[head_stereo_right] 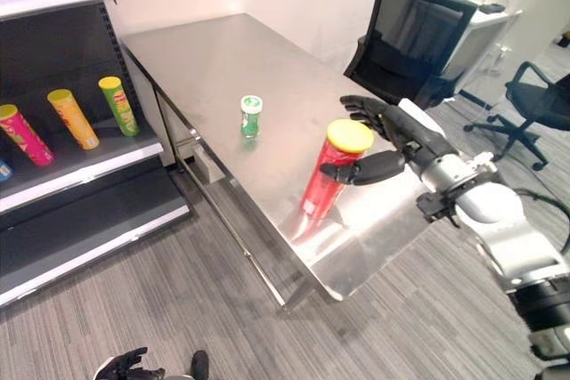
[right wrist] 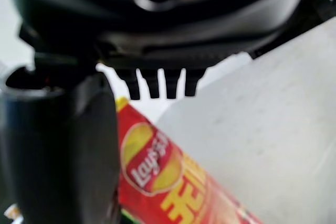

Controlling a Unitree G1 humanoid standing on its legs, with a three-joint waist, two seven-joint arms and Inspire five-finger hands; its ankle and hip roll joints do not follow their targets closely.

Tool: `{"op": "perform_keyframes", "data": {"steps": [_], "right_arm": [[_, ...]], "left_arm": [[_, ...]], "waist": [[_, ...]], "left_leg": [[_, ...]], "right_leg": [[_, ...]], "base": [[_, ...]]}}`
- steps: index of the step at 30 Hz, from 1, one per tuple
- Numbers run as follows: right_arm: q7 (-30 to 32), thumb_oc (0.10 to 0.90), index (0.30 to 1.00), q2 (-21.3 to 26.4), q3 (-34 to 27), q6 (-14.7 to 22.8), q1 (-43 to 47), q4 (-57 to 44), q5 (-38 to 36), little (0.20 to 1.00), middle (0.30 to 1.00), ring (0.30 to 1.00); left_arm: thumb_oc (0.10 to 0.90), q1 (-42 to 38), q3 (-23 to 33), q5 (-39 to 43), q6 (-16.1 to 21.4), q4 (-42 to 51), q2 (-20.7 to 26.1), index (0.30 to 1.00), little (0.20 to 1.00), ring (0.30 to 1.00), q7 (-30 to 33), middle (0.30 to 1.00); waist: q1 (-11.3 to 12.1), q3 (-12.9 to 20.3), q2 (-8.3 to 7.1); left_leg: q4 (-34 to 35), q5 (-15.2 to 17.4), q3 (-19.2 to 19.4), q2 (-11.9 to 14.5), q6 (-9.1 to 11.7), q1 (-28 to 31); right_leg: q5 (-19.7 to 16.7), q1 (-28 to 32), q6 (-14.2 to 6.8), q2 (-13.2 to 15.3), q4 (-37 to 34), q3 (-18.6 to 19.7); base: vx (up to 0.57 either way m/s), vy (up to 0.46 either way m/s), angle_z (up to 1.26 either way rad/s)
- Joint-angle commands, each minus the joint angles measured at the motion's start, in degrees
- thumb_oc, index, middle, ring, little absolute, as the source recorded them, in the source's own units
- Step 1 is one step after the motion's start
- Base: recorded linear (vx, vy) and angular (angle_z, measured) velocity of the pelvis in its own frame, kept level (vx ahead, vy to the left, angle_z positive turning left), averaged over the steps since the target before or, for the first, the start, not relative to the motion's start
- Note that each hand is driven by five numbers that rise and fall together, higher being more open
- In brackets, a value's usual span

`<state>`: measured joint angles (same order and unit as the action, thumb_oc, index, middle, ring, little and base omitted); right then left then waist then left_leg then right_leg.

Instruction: Put the goods on the table back onto the shelves and tidy them up.

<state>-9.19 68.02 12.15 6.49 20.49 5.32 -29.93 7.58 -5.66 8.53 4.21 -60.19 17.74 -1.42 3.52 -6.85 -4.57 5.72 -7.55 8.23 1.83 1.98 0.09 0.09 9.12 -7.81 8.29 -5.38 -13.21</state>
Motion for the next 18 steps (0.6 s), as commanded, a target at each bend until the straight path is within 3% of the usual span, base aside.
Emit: {"op": "perform_keyframes", "data": {"steps": [1,15,16,17,18], "right_arm": [[2.17,0.800,0.900,3.81,-0.09,3.36,9.40,-0.96,-0.37,0.900,0.900,0.900],[1.65,0.800,0.900,2.22,5.47,3.08,14.01,-0.70,-2.57,0.900,0.900,0.900],[1.57,0.452,0.378,2.05,6.06,3.00,14.37,-0.55,-2.70,0.378,0.378,0.378],[1.42,0.400,0.300,2.34,7.14,2.77,14.90,-0.38,-2.36,0.300,0.300,0.300],[1.18,0.400,0.300,2.92,7.88,2.57,15.34,-0.40,-2.09,0.300,0.300,0.300]], "left_arm": [[0.800,-1.53,-2.96,-1.05,1.44,-2.47,0.76,0.900,0.900,0.900,0.64,0.900],[0.800,-1.51,-3.39,-0.79,1.33,-2.80,0.90,0.900,0.900,0.900,0.69,0.900],[0.800,-1.64,-3.47,-0.87,1.30,-2.92,0.83,0.900,0.900,0.900,0.72,0.900],[0.800,-1.63,-3.44,-0.76,1.26,-2.67,0.86,0.900,0.900,0.900,0.71,0.900],[0.800,-1.69,-3.38,-0.61,1.22,-2.56,0.90,0.900,0.900,0.900,0.69,0.900]], "waist": [[1.86,2.36,-1.72],[2.44,2.12,-2.19],[2.47,2.08,-2.22],[2.55,2.03,-2.34],[2.58,1.99,-2.43]], "left_leg": [[-0.72,6.42,0.67,2.05,2.74,2.24],[-0.72,6.64,0.44,1.94,2.77,2.34],[-0.72,6.64,0.38,1.95,2.78,2.33],[-0.72,6.64,0.37,1.94,2.79,2.33],[-0.72,6.62,0.34,1.94,2.84,2.33]], "right_leg": [[-1.44,-0.49,-3.25,2.29,0.38,-1.76],[-1.45,-0.42,-3.31,2.47,0.38,-2.08],[-1.44,-0.36,-3.30,2.47,0.38,-2.17],[-1.50,-0.37,-3.29,2.47,0.38,-2.22],[-1.52,-0.42,-3.29,2.42,0.38,-2.24]], "base": [[0.00,0.000,0.00],[0.00,-0.001,0.01],[0.01,-0.006,0.04],[0.00,0.000,0.00],[0.00,0.000,0.00]]}}
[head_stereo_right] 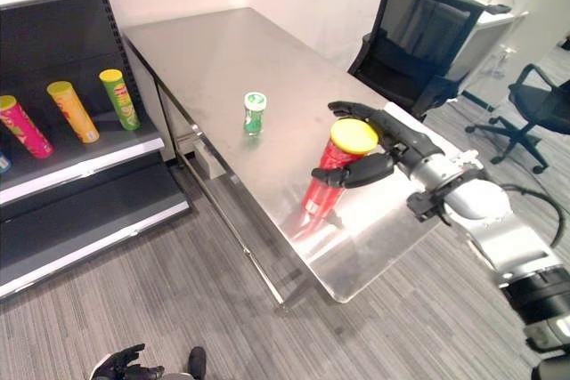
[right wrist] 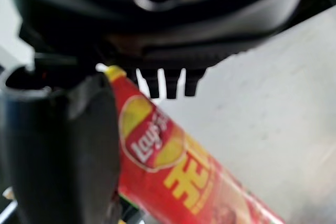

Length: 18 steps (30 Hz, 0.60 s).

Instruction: Put the goods on the table back onto the shelves and tidy them up.

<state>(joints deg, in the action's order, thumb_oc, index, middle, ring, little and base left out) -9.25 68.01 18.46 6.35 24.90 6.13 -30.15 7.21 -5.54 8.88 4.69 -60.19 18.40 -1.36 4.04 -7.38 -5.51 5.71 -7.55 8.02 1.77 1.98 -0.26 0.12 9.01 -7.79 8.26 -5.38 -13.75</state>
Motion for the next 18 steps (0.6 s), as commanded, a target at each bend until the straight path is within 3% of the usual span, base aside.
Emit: {"op": "perform_keyframes", "data": {"steps": [1,6,12,14,15,16,18], "right_arm": [[1.23,0.400,0.300,3.09,1.80,2.71,10.98,-1.29,-1.84,0.300,0.300,0.300],[1.62,0.400,0.300,3.75,0.62,2.78,9.96,-1.22,-1.48,0.300,0.300,0.300],[4.22,0.400,0.300,1.35,-6.62,3.09,4.99,-2.22,0.35,0.300,0.300,0.300],[5.85,0.400,0.300,-1.28,-11.16,4.15,3.17,-3.32,0.25,0.300,0.300,0.300],[7.85,0.400,0.300,-6.75,-18.20,5.71,0.54,-4.44,-1.49,0.300,0.300,0.300],[10.32,0.400,0.300,-10.45,-20.81,6.79,0.75,-4.33,-0.86,0.300,0.300,0.300],[12.50,0.400,0.300,-12.64,-22.31,8.19,2.83,-5.82,-0.91,0.300,0.300,0.300]], "left_arm": [[0.800,-1.39,-3.51,-0.94,0.74,-2.64,0.21,0.900,0.900,0.900,0.69,0.900],[0.800,-1.49,-3.41,-0.94,0.79,-2.64,0.35,0.900,0.900,0.900,0.98,0.900],[0.800,-1.72,-2.23,-0.77,0.58,-2.16,0.73,0.900,0.900,0.900,1.18,0.900],[0.800,-1.83,-1.62,-0.49,0.58,-1.66,0.87,0.900,0.900,0.900,1.44,0.900],[0.800,-1.56,-1.20,-0.34,0.54,-1.03,1.25,0.900,0.900,0.900,1.36,0.900],[0.800,-1.64,-1.07,-0.14,0.50,-0.58,1.53,0.900,0.900,0.900,1.29,0.900],[0.800,-1.43,-1.03,0.95,0.42,0.78,2.14,0.900,0.900,0.900,1.45,0.900]], "waist": [[2.00,2.49,-1.54],[1.84,2.42,-1.52],[1.46,2.42,-0.98],[1.38,2.45,-0.48],[1.82,2.57,-0.09],[2.55,2.61,0.19],[4.02,2.22,0.67]], "left_leg": [[-0.71,6.61,0.51,2.03,2.85,2.67],[-0.71,6.54,0.45,2.14,2.94,2.51],[-0.71,6.45,-0.01,2.30,2.98,2.60],[-0.71,6.26,-0.43,2.49,3.01,2.51],[-0.71,5.97,-1.06,2.68,3.07,2.24],[-0.71,5.37,-2.01,2.88,3.24,1.54],[-0.71,3.74,-3.96,3.32,4.02,-0.05]], "right_leg": [[-1.54,-0.33,-3.30,2.43,0.38,-1.73],[-1.50,-0.36,-3.24,2.37,0.38,-1.89],[-1.06,-0.02,-2.97,2.10,0.42,-1.96],[-0.76,0.03,-2.75,1.89,0.52,-2.06],[-0.24,0.32,-2.50,1.57,0.47,-2.46],[0.21,0.37,-2.08,1.16,0.48,-2.79],[1.18,0.46,-1.27,-0.01,0.38,-3.17]], "base": [[0.00,0.000,0.00],[0.00,-0.003,0.01],[-0.01,-0.036,0.02],[-0.03,-0.078,0.04],[-0.06,-0.158,0.02],[-0.09,-0.217,0.18],[-0.13,-0.235,0.66]]}}
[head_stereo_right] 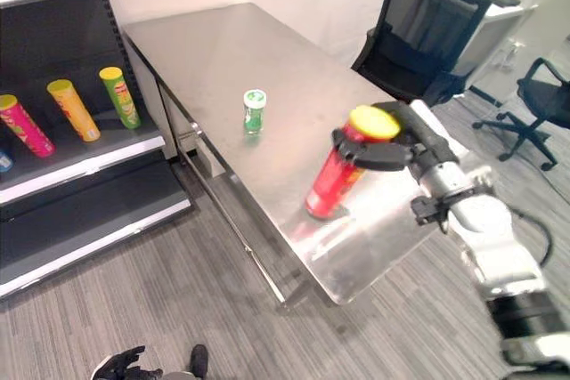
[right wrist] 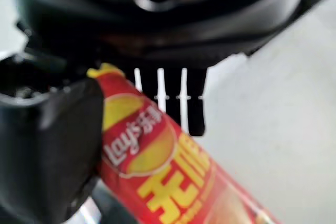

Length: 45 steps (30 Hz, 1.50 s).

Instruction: Put the goods on the table back onto the shelves and tidy them up.

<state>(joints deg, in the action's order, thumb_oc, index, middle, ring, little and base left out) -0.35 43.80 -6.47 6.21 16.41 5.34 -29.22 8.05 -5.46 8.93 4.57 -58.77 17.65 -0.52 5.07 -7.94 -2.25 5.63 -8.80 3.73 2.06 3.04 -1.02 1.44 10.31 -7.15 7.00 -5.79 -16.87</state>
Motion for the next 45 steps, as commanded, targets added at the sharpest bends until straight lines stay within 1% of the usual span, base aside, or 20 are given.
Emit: {"op": "perform_keyframes", "data": {"steps": [1,4,5,6,12,14,18,20,22,23,25,26,28,29,31,34,36,39,43,45], "right_arm": [[4.35,0.400,0.300,10.99,2.87,9.15,12.81,-5.85,-2.28,0.300,0.300,0.300],[5.61,0.400,0.300,11.47,0.45,11.91,15.28,-10.30,-2.64,0.300,0.300,0.300],[6.41,0.400,0.300,13.18,-1.48,12.25,14.55,-11.60,-1.56,0.300,0.300,0.300],[6.94,0.400,0.300,13.81,-2.67,12.27,13.92,-12.53,-0.68,0.300,0.300,0.300],[6.67,0.400,0.300,14.84,-4.26,12.51,12.19,-15.93,0.64,0.300,0.300,0.300],[6.38,0.400,0.300,14.37,-3.72,12.12,12.31,-16.08,0.64,0.300,0.300,0.300],[5.67,0.400,0.300,14.49,-3.97,11.11,11.35,-17.28,1.68,0.300,0.300,0.300],[6.18,0.400,0.300,12.41,-4.13,10.30,9.92,-17.87,4.44,0.300,0.300,0.300],[6.59,0.400,0.300,11.71,-3.93,10.21,9.92,-18.06,5.42,0.300,0.300,0.300],[7.04,0.400,0.300,10.38,-3.35,9.79,10.31,-18.69,6.90,0.300,0.300,0.300],[7.40,0.400,0.300,8.77,-2.75,9.42,10.12,-19.31,8.77,0.300,0.300,0.300],[7.47,0.400,0.300,8.25,-2.66,9.18,9.37,-19.63,9.53,0.300,0.300,0.300],[6.98,0.400,0.300,8.33,-3.23,8.99,7.88,-20.56,9.91,0.300,0.300,0.300],[6.97,0.400,0.300,8.32,-3.27,8.98,7.82,-20.60,9.91,0.300,0.300,0.300],[7.04,0.400,0.300,8.60,-3.83,9.31,6.81,-20.41,9.65,0.300,0.300,0.300],[7.10,0.400,0.300,9.00,-3.05,9.26,6.66,-20.01,10.79,0.300,0.300,0.300],[6.83,0.400,0.300,8.46,-2.10,9.31,6.31,-20.61,11.62,0.300,0.300,0.300],[6.19,0.400,0.300,6.66,-0.04,8.87,5.73,-21.26,12.06,0.300,0.300,0.300],[5.83,0.400,0.300,5.10,2.28,8.04,4.34,-21.71,14.82,0.300,0.300,0.300],[5.90,0.400,0.300,3.23,3.16,7.75,2.96,-21.47,16.38,0.300,0.300,0.300]], "left_arm": [[0.800,-2.24,-1.10,1.60,0.35,0.17,3.14,0.900,0.900,0.900,0.72,0.900],[0.800,-1.32,-0.90,3.22,0.58,2.33,3.11,0.900,0.900,0.900,0.55,0.900],[0.800,-1.95,-1.40,2.81,0.51,2.61,3.00,0.900,0.900,0.900,0.57,0.900],[0.800,-2.03,-1.57,1.77,0.38,2.72,3.02,0.900,0.900,0.900,0.32,0.900],[0.800,-2.05,-0.27,0.71,0.72,2.14,3.39,0.900,0.900,0.900,1.25,0.900],[0.800,-1.97,-0.04,0.89,0.94,2.32,3.55,0.900,0.900,0.900,1.58,0.900],[0.800,-1.86,-1.04,0.26,0.70,2.63,3.17,0.900,0.900,0.900,1.27,0.900],[0.800,-2.74,-1.51,-0.93,0.83,2.33,3.41,0.900,0.900,0.900,1.18,0.900],[0.800,-3.03,-1.74,-1.68,0.97,2.06,3.63,0.900,0.900,0.900,1.45,0.900],[0.800,-2.93,-1.39,-2.30,1.00,2.17,4.13,0.900,0.900,0.900,1.75,0.900],[0.800,-2.74,-0.36,-2.22,0.92,2.26,4.72,0.900,0.900,0.900,2.11,0.900],[0.800,-2.80,0.04,-2.46,0.79,2.20,5.23,0.900,0.900,0.900,2.41,0.900],[0.800,-2.74,0.30,-2.48,0.76,2.38,5.84,0.900,0.900,0.900,2.47,0.900],[0.800,-2.72,0.28,-2.48,0.75,2.40,5.85,0.900,0.900,0.900,2.46,0.900],[0.800,-2.46,0.03,-2.69,0.49,2.11,5.85,0.900,0.900,0.900,1.77,0.900],[0.800,-2.85,-0.24,-3.44,-0.01,0.82,5.17,0.900,0.900,0.900,1.66,0.900],[0.800,-3.37,-0.10,-3.52,-0.18,0.70,4.54,0.900,0.900,0.900,1.85,0.900],[0.800,-4.03,-0.12,-3.48,0.19,2.06,3.39,0.900,0.900,0.900,2.42,0.900],[0.800,-3.28,1.03,-2.04,0.18,4.21,2.38,0.900,0.900,0.900,2.95,0.900],[0.800,-3.04,1.13,-1.03,0.26,6.07,2.19,0.900,0.900,0.900,3.15,0.900]], "waist": [[3.74,2.29,-2.28],[6.67,-0.78,-0.69],[6.12,-2.17,-0.67],[5.43,-2.37,-0.72],[2.18,-2.17,-0.99],[1.70,-1.14,-0.22],[1.37,0.26,0.63],[1.82,0.82,-0.09],[2.05,0.99,-0.63],[2.59,0.92,-1.16],[2.99,0.49,-1.27],[2.70,-0.03,-1.28],[1.55,-0.62,-1.21],[1.74,-0.58,-1.18],[0.65,-1.04,-0.56],[-0.59,-2.18,-1.16],[-1.52,-2.73,-1.84],[-2.20,-2.37,-2.55],[-2.03,-1.51,-2.08],[-1.76,-2.01,-2.02]], "left_leg": [[-0.63,3.80,-1.26,3.39,3.67,-0.45],[-0.95,-1.12,-6.32,4.07,5.90,-5.82],[-2.01,-2.21,-2.31,5.40,6.11,-7.86],[-3.32,-1.35,1.12,7.71,5.55,-7.60],[-7.26,0.87,3.63,17.13,7.26,-1.79],[-6.08,1.85,3.66,18.24,8.60,0.91],[-3.21,4.24,2.18,15.72,8.54,1.93],[-1.60,6.85,1.97,11.36,7.23,1.77],[-1.47,7.80,1.97,9.49,6.20,1.51],[-1.39,9.18,1.80,6.02,4.19,1.54],[-0.92,9.91,2.07,3.65,2.65,2.19],[-0.78,9.97,1.74,2.91,1.91,2.41],[-0.63,9.86,0.89,1.74,0.83,2.75],[-0.63,9.92,1.06,1.86,0.90,2.77],[-0.63,9.81,-0.39,0.79,0.12,3.06],[-0.63,10.24,-1.46,-0.66,-0.33,4.06],[-0.63,10.33,-2.50,-2.25,-0.71,4.49],[-0.63,11.25,-4.14,-4.19,-1.21,5.37],[-0.64,11.89,-3.85,-3.79,-1.19,6.57],[-4.94,13.53,-3.77,-3.57,-0.96,6.31]], "right_leg": [[0.57,-0.99,-1.21,0.28,0.79,-0.47],[2.29,-0.84,0.52,-2.01,0.79,-3.72],[2.22,-0.59,0.60,-1.19,0.79,-6.80],[1.10,-1.18,0.31,-0.19,0.79,-8.57],[-1.95,-2.35,-1.00,4.44,1.22,-12.80],[-2.46,-2.46,-1.72,5.49,1.37,-13.48],[-4.84,-2.29,-3.53,8.32,1.77,-14.27],[-7.93,-3.63,-5.90,13.52,2.98,-14.49],[-8.72,-4.10,-6.52,15.39,3.55,-14.55],[-11.39,-4.41,-7.42,18.68,4.88,-14.86],[-12.37,-5.19,-6.91,20.67,8.12,-14.55],[-11.94,-6.12,-6.34,20.20,10.49,-12.49],[-9.15,-8.56,-4.72,16.29,13.68,-6.10],[-8.93,-8.82,-4.64,16.23,14.00,-5.86],[-3.37,-11.38,-2.27,8.11,14.14,-1.52],[-2.99,-14.78,-0.82,0.52,10.57,-0.24],[-4.90,-16.93,-0.85,-2.51,7.74,0.91],[-6.39,-14.45,-0.01,-4.32,2.31,2.62],[-6.38,-12.48,0.28,-4.82,1.03,3.18],[-5.93,-11.22,0.62,-4.57,1.11,3.21]], "base": [[-0.20,-0.315,0.82],[-0.24,-0.204,1.11],[-0.33,0.013,1.68],[-0.26,0.084,1.75],[-0.09,0.224,0.73],[0.02,0.353,0.48],[0.02,0.373,0.26],[-0.02,0.549,0.66],[0.01,0.376,0.54],[0.04,0.414,0.32],[0.05,0.429,0.16],[0.05,0.298,0.13],[0.06,0.222,0.20],[0.06,0.166,0.41],[0.13,0.193,0.31],[0.12,0.107,0.18],[0.12,0.074,0.23],[0.15,0.013,0.50],[0.15,-0.037,0.28],[0.16,-0.061,0.05]]}}
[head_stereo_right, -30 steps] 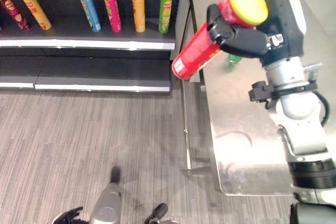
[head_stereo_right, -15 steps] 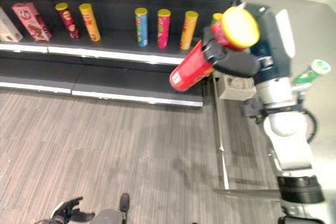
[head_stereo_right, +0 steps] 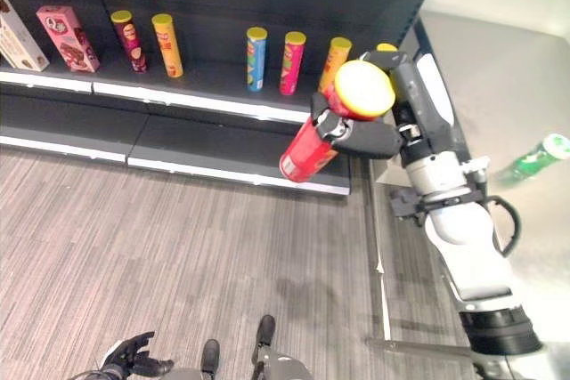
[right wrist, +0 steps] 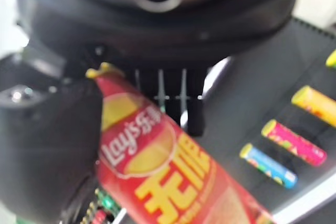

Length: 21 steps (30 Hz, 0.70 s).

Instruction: Put the goods on the table back onto the shelves and tidy them up.

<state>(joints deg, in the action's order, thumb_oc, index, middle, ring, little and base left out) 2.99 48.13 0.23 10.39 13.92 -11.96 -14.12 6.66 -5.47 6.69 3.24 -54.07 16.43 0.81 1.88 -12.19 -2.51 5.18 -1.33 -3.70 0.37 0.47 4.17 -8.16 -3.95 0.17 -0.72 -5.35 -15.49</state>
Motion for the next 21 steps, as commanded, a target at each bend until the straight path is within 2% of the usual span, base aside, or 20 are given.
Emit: {"op": "perform_keyframes", "data": {"steps": [1,3,4,5,7,8,9,11,12,13,14,16,17,18,19,20,21], "right_arm": [[3.08,0.400,0.300,-2.75,-2.76,3.32,4.90,-4.01,3.71,0.300,0.300,0.300],[3.64,0.400,0.300,-3.32,-2.23,2.78,4.51,-3.36,5.72,0.300,0.300,0.300],[4.12,0.400,0.300,-3.54,-2.44,2.53,4.16,-3.07,6.65,0.300,0.300,0.300],[4.73,0.400,0.300,-3.83,-2.63,2.25,3.85,-2.43,7.35,0.300,0.300,0.300],[5.97,0.400,0.300,-5.10,-2.46,1.63,3.86,-1.70,8.56,0.300,0.300,0.300],[6.68,0.400,0.300,-5.68,-2.18,1.57,4.06,-1.34,9.16,0.300,0.300,0.300],[8.65,0.400,0.300,-6.76,-1.18,1.64,5.19,0.04,10.36,0.300,0.300,0.300],[9.27,0.400,0.300,-7.48,-0.22,1.14,5.48,0.54,10.89,0.300,0.300,0.300],[9.70,0.400,0.300,-7.34,-0.43,0.66,4.91,0.56,11.77,0.300,0.300,0.300],[9.02,0.400,0.300,-7.28,-0.37,0.40,4.40,0.02,11.52,0.300,0.300,0.300],[8.65,0.400,0.300,-8.08,-0.53,0.72,4.07,-0.73,11.28,0.300,0.300,0.300],[7.88,0.400,0.300,-9.60,-0.79,0.71,3.23,-2.10,10.05,0.300,0.300,0.300],[7.60,0.400,0.300,-10.27,-0.76,0.75,3.17,-2.89,9.89,0.300,0.300,0.300],[6.59,0.400,0.300,-12.11,-0.22,0.74,3.96,-4.70,9.69,0.300,0.300,0.300],[6.59,0.400,0.300,-12.15,-0.19,0.73,3.99,-4.71,9.71,0.300,0.300,0.300],[6.51,0.400,0.300,-12.25,0.44,0.61,4.66,-4.73,10.34,0.300,0.300,0.300],[6.89,0.400,0.300,-12.52,1.79,0.32,5.98,-4.22,11.53,0.300,0.300,0.300]], "left_arm": [[0.800,-1.61,0.87,2.24,1.72,3.38,3.27,0.900,0.900,0.900,2.02,0.900],[0.800,-1.57,0.83,3.55,1.86,4.63,2.68,0.900,0.900,0.900,2.47,0.900],[0.800,-1.43,0.96,4.21,1.79,5.20,2.50,0.900,0.900,0.900,2.71,0.900],[0.800,-1.39,0.76,4.50,1.76,5.38,2.31,0.900,0.900,0.900,2.81,0.900],[0.800,-0.88,0.28,3.90,1.39,5.05,2.07,0.900,0.900,0.900,2.68,0.900],[0.800,-0.71,0.13,3.70,1.31,4.62,2.14,0.900,0.900,0.900,2.84,0.900],[0.800,-0.77,-0.45,2.75,1.16,3.26,2.44,0.900,0.900,0.900,3.54,0.900],[0.800,-0.79,-0.56,2.51,0.94,1.91,2.57,0.900,0.900,0.900,3.98,0.900],[0.800,-0.84,-0.90,1.50,0.71,0.10,2.34,0.900,0.900,0.900,4.21,0.900],[0.800,-0.49,-0.93,0.85,0.84,-0.64,2.08,0.900,0.900,0.900,4.08,0.900],[0.800,-0.37,-1.22,-0.12,0.71,-2.16,1.69,0.900,0.900,0.900,4.16,0.900],[0.800,-0.22,-1.27,-1.54,0.60,-3.66,1.27,0.900,0.900,0.900,4.25,0.900],[0.800,-0.31,-1.23,-1.94,0.57,-4.25,1.41,0.900,0.900,0.900,4.23,0.900],[0.800,-0.11,-0.17,-2.64,0.41,-4.85,2.31,0.900,0.900,0.900,4.78,0.900],[0.800,-0.11,-0.12,-2.66,0.41,-4.86,2.32,0.900,0.900,0.900,4.78,0.900],[0.800,-0.28,0.26,-2.37,0.36,-4.73,2.84,0.900,0.900,0.900,5.02,0.900],[0.800,-0.44,0.66,-2.61,0.49,-4.05,4.25,0.900,0.900,0.900,5.78,0.900]], "waist": [[1.66,0.60,-1.89],[2.24,-0.92,-1.71],[2.36,-1.29,-1.51],[2.37,-1.35,-1.27],[3.08,-0.67,-1.27],[3.29,-0.47,-1.23],[3.81,-0.26,-0.74],[4.33,0.07,-0.11],[4.28,0.58,0.94],[4.54,1.62,1.99],[4.35,2.18,2.95],[4.19,2.89,3.55],[4.26,3.09,3.53],[4.58,3.04,2.84],[4.72,3.05,2.69],[4.81,2.93,2.61],[4.85,2.06,2.50]], "left_leg": [[-15.12,8.73,3.98,-2.60,3.18,-3.19],[-25.19,6.05,4.41,-2.12,5.19,-8.68],[-28.40,4.76,5.01,-0.91,6.00,-11.16],[-28.42,4.17,6.59,1.29,6.10,-13.04],[-21.96,5.11,9.03,4.79,4.80,-12.99],[-18.28,3.67,9.01,6.47,4.79,-12.97],[-8.89,-2.38,7.34,11.19,6.12,-14.68],[-1.24,-5.52,6.13,13.87,7.35,-15.42],[-0.18,-5.98,5.56,14.71,8.82,-17.58],[-0.18,-5.23,4.89,14.32,9.19,-17.13],[-0.18,-6.38,4.47,13.80,9.57,-16.46],[-0.32,-7.19,4.47,11.82,9.23,-14.94],[-1.06,-6.84,4.84,10.54,8.44,-14.65],[-2.43,-4.47,6.87,6.83,5.50,-12.43],[-2.44,-4.43,7.11,6.69,5.39,-12.42],[-2.29,-3.73,8.01,5.73,4.38,-11.60],[-1.33,-2.31,10.19,3.46,2.09,-9.38]], "right_leg": [[4.76,4.77,-5.81,3.98,0.69,1.43],[5.61,6.23,-5.05,4.81,0.46,0.69],[6.17,6.83,-4.80,5.03,0.37,-0.14],[6.85,7.38,-4.94,5.41,0.35,-1.25],[7.72,8.00,-5.82,6.11,0.35,-1.66],[7.91,8.06,-6.18,6.53,0.35,-1.55],[9.43,8.43,-6.90,7.44,0.35,-1.27],[11.29,9.52,-7.45,7.97,0.35,-0.66],[12.45,11.05,-8.40,8.86,0.35,-0.26],[12.50,11.56,-9.05,9.37,0.35,0.50],[12.44,11.90,-9.55,10.15,0.35,0.73],[11.59,12.81,-10.49,13.01,0.35,1.36],[10.69,13.32,-10.94,14.62,0.35,1.78],[8.45,11.50,-11.30,19.30,5.26,3.14],[8.57,11.23,-11.41,19.54,5.55,3.41],[7.45,9.91,-11.21,20.61,7.94,3.14],[3.58,6.16,-10.70,22.50,14.68,2.79]], "base": [[0.08,-0.052,0.11],[0.03,-0.004,0.34],[0.06,0.044,0.49],[0.13,0.068,0.35],[0.21,0.121,0.32],[0.34,0.295,0.36],[0.33,0.321,0.25],[0.38,0.360,-0.02],[0.43,0.424,-0.19],[0.43,0.475,-0.40],[0.33,0.408,-0.46],[0.33,0.428,-0.46],[0.44,0.681,-0.45],[0.33,0.547,-0.42],[0.24,0.528,-0.47],[0.14,0.440,-0.38],[0.13,0.436,-0.31]]}}
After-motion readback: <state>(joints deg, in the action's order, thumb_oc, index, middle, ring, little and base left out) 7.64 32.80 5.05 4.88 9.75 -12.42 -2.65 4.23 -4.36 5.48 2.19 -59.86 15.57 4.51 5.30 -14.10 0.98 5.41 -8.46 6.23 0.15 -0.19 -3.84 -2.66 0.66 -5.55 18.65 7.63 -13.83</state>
